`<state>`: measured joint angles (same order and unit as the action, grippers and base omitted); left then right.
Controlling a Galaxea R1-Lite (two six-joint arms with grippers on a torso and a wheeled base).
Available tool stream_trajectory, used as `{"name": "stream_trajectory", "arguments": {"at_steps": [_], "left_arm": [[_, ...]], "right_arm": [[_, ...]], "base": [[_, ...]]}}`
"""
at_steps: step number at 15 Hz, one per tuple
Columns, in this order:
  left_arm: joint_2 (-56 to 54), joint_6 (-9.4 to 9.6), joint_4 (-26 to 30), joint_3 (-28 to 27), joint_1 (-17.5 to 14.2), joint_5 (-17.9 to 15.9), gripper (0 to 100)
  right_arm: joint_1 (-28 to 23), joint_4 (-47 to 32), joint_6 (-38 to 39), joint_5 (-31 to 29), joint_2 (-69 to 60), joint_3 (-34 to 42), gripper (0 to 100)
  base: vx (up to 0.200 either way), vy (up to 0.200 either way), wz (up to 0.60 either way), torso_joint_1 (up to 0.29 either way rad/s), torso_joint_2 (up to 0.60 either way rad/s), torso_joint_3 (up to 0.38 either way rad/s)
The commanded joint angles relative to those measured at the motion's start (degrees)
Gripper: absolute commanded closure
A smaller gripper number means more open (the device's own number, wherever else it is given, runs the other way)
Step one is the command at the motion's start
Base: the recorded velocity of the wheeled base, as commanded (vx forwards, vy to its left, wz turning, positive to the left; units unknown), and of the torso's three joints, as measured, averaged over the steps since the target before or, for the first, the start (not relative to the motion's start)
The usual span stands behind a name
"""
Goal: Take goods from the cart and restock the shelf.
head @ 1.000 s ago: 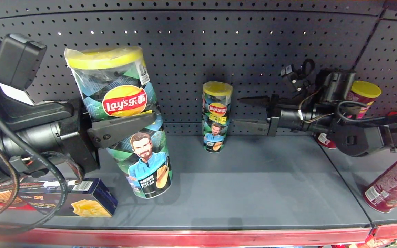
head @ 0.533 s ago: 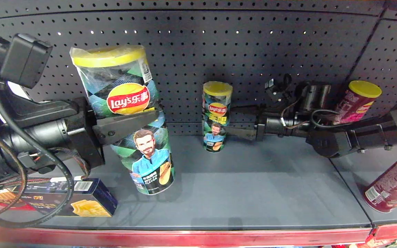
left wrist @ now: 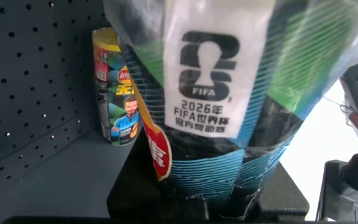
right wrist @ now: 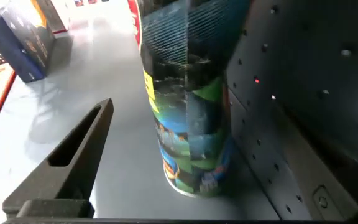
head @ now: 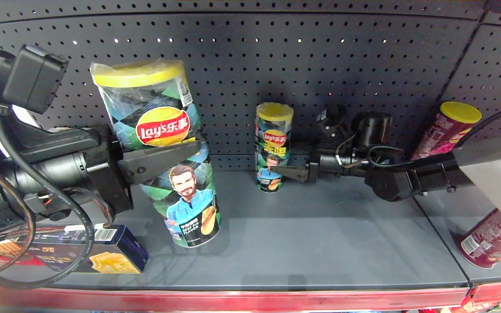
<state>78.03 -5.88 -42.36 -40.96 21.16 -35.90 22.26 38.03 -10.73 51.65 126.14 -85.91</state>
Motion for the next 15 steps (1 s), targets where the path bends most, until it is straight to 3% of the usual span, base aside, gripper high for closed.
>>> {"name": "stream_trajectory", "arguments": {"at_steps": [1, 3, 13, 14, 15], "left_arm": [[0.01, -0.01, 0.00, 0.27, -0.42, -0.05, 100], [0.10, 0.08, 0.00, 0.27, -1.83, -0.13, 100], [0.01, -0.01, -1.41, 2.46, -2.00, -0.13, 100], [0.10, -0.01, -1.41, 2.46, -2.00, -0.13, 100], [0.10, -0.01, -1.41, 2.46, -2.00, -0.05, 100]], "right_arm": [[0.77, 0.11, 0.01, 0.03, 2.45, -2.07, 0], [1.29, 0.11, 0.09, 0.03, 3.94, -4.09, 0], [0.59, 0.29, 0.88, 0.64, 6.40, -8.40, 0], [0.42, 0.99, 0.88, 1.17, 6.75, -8.49, 100], [0.33, 1.60, 1.24, 0.91, 6.75, -8.49, 100]], "base": [[0.000, 0.000, 0.00, 0.000, 0.00, 0.000], [0.000, 0.000, 0.00, 0.000, 0.00, 0.000], [0.000, 0.000, 0.00, 0.000, 0.00, 0.000], [0.000, 0.000, 0.00, 0.000, 0.00, 0.000], [0.000, 0.000, 0.00, 0.000, 0.00, 0.000]]}}
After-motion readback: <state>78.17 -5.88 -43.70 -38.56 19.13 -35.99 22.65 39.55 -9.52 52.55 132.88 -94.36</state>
